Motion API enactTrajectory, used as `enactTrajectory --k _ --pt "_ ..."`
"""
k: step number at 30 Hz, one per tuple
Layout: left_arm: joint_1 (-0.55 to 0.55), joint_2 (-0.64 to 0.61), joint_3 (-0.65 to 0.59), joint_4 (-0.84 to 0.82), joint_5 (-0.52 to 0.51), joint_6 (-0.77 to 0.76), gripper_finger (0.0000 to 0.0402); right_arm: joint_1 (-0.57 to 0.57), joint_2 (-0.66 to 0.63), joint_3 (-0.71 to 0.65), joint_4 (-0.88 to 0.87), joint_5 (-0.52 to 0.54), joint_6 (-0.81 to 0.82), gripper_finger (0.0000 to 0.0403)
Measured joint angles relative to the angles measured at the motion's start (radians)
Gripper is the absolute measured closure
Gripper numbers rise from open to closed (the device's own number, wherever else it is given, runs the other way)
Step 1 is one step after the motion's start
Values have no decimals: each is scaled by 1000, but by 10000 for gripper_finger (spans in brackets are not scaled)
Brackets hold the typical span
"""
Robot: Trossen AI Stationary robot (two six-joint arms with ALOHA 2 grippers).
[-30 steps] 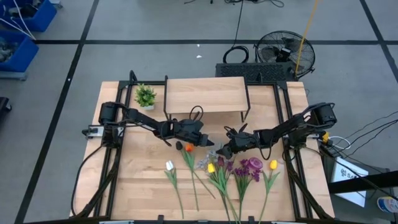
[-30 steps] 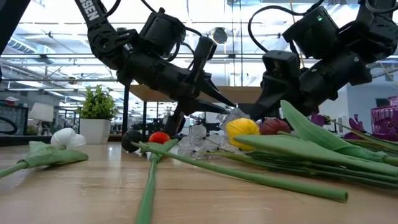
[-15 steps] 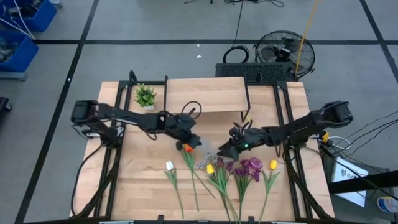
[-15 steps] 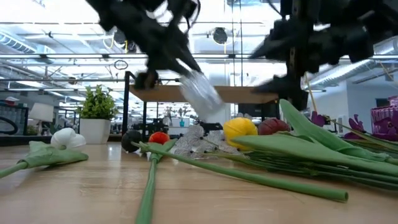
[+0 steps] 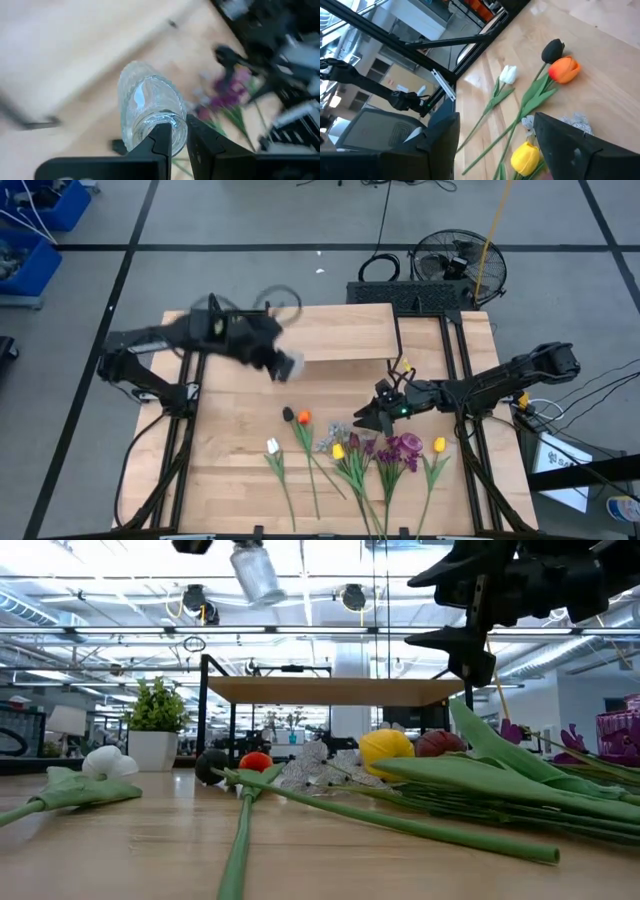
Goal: Pick and place flowers into a vace then onto a shelf
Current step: Put the white vase on the shelf
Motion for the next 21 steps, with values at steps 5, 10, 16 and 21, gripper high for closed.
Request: enactTrajectory --k 5,10,16,21 --pt "157 25 103 -146 20 102 360 0 1 -1 -9 0 0 156" --pt "291 85 115 -189 81 216 360 0 0 -2 5 0 0 156" --pt "396 207 114 -183 158 313 360 0 1 -2 5 1 0 156" --pt "422 261 114 -186 174 350 354 0 1 -2 5 1 5 156"
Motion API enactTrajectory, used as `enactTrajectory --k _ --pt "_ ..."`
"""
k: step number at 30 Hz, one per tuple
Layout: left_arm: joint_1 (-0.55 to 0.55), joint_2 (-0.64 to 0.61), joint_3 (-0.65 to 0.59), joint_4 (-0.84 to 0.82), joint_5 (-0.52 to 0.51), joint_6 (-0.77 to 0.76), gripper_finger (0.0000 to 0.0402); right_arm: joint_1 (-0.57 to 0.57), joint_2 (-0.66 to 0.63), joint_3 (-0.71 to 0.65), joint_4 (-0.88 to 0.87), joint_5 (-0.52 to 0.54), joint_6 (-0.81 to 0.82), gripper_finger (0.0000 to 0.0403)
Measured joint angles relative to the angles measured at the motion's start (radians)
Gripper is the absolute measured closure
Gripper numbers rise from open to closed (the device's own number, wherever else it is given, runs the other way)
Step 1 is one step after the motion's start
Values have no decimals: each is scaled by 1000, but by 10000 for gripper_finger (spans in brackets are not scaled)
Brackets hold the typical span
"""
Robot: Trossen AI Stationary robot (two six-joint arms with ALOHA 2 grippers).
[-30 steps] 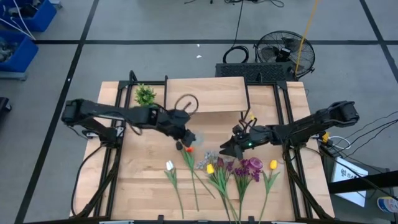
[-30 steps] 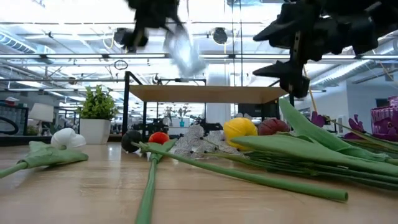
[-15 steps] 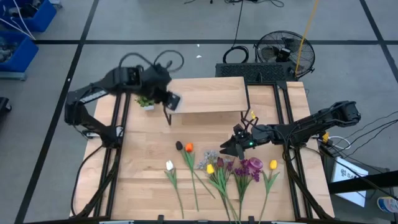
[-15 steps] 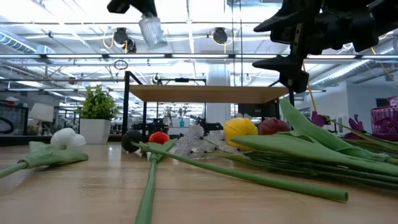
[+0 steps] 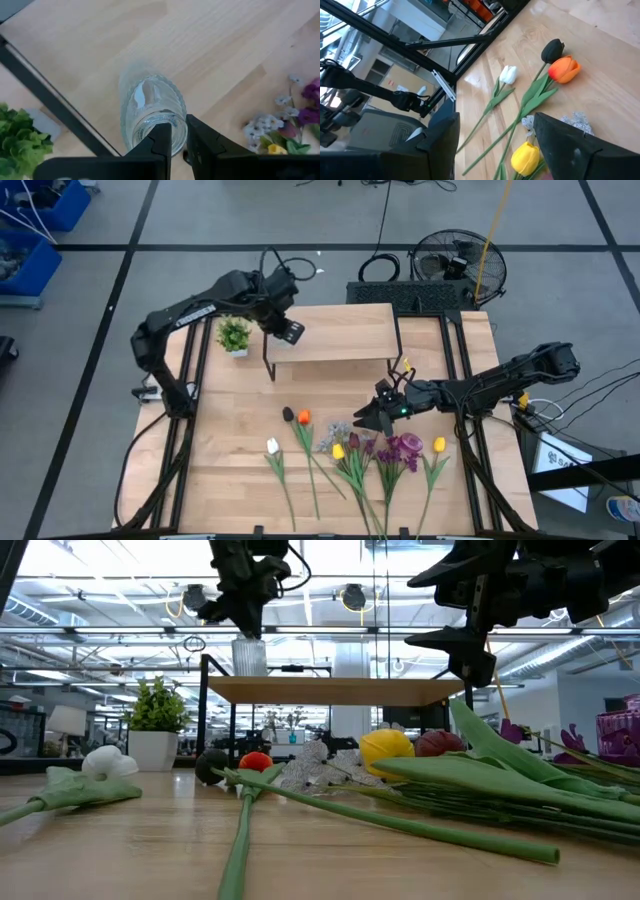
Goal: Pick and place flowers into a vace then onto a shelf
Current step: Put the white vase on the shelf
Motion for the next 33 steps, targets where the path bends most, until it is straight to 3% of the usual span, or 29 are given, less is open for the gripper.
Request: enactTrajectory --k 9,23,33 --pt "5 10 2 18 13 74 350 0 0 0 0 0 -2 156" --pt "20 10 11 18 21 97 232 0 0 0 0 0 -27 156" --pt "26 12 93 15 35 92 242 0 0 0 0 0 -39 156"
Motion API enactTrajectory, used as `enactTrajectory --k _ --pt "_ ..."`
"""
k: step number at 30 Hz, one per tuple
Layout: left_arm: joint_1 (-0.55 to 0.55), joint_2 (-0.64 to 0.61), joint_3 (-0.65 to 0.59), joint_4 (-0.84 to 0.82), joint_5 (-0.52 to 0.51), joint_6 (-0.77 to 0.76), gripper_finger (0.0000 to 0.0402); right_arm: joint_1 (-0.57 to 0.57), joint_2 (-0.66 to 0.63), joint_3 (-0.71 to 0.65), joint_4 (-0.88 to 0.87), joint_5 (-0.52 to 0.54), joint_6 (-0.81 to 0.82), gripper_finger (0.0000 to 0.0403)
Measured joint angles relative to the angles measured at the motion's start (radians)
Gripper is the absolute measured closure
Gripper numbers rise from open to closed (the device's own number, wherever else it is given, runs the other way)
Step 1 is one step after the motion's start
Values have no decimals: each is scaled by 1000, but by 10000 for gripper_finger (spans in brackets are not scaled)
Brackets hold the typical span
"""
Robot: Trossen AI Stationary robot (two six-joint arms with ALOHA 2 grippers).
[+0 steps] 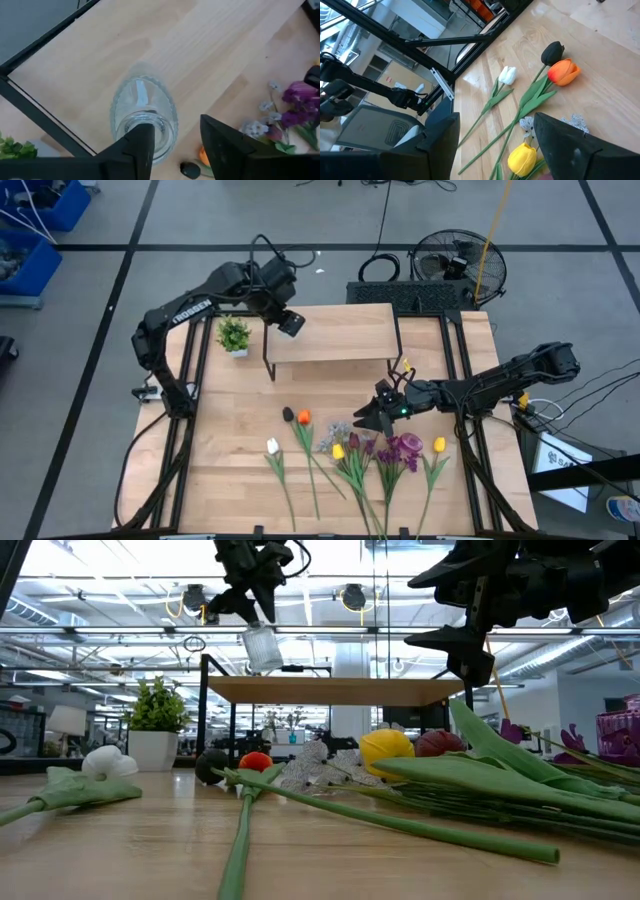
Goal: Pick and place flowers into a vace then onto a shelf
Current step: Put the white vase on the shelf
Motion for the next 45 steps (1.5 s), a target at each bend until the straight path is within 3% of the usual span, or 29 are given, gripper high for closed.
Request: enactTrajectory --k 21,23,27,30,33,39,45 --pt "-5 59 -3 -54 -4 -2 248 0 1 -1 22 1 3 156" --pt "-7 59 -3 -54 -3 -2 248 -2 1 -1 58 54 -13 156" --pt "-7 59 -3 -54 1 -2 248 -40 1 -1 225 281 -110 156" --pt "-7 59 -3 -50 2 -13 247 -97 0 8 350 344 -195 156" --pt "-7 59 -3 -47 2 -27 247 -166 0 73 283 318 -259 156" --pt "-8 59 -3 -44 4 11 247 -265 111 311 -53 258 -448 156" --pt "-2 60 -3 -16 0 -33 247 -300 290 482 -61 267 -695 156"
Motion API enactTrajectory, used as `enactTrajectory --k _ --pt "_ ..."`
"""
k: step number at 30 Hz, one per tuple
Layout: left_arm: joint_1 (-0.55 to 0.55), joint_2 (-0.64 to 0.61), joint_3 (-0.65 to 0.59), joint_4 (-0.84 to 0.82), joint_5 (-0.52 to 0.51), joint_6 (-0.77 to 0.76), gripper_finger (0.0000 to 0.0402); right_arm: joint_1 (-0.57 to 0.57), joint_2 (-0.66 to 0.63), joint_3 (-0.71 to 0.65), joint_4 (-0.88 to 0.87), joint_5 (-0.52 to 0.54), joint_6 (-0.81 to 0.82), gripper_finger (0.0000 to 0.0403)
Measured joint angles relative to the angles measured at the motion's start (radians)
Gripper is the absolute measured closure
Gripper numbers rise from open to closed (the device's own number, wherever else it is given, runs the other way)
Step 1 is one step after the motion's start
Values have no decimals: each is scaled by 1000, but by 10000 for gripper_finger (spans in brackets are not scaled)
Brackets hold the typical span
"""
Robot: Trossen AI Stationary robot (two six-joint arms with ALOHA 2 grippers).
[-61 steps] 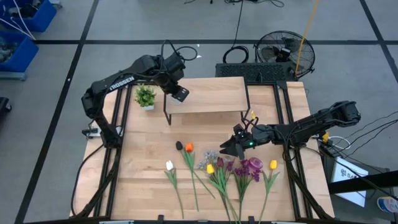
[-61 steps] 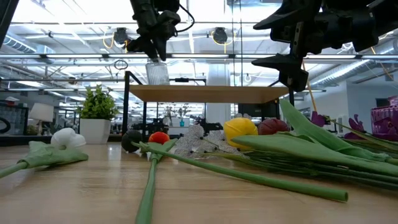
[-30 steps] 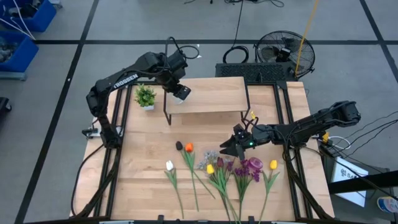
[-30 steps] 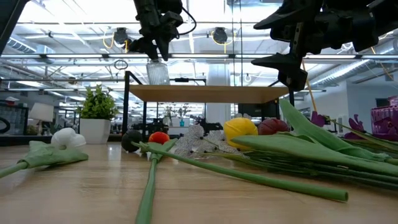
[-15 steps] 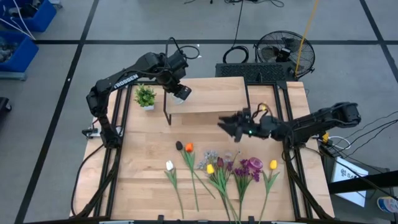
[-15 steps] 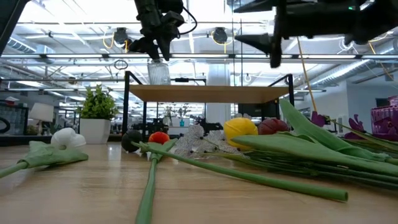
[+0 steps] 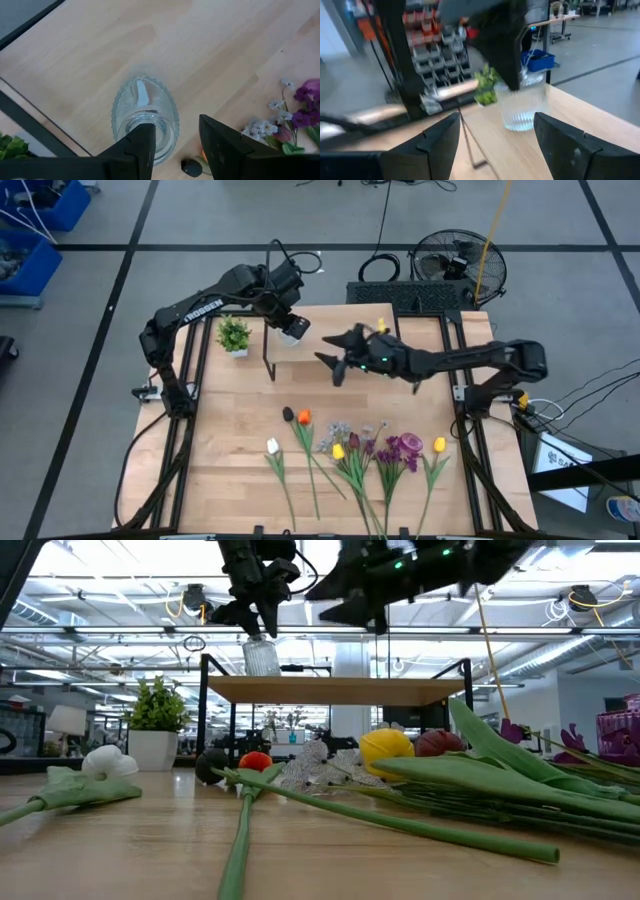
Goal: Pick and place flowers into a vace then onto a shelf
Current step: Put the white vase on the shelf
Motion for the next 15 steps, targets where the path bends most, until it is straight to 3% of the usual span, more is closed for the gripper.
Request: enactTrajectory --k 9,15 --pt "7 0 0 1 13 -25 247 -50 166 143 2 18 -178 145" --pt "8 0 0 6 15 -20 247 -87 242 215 2 -98 -200 119"
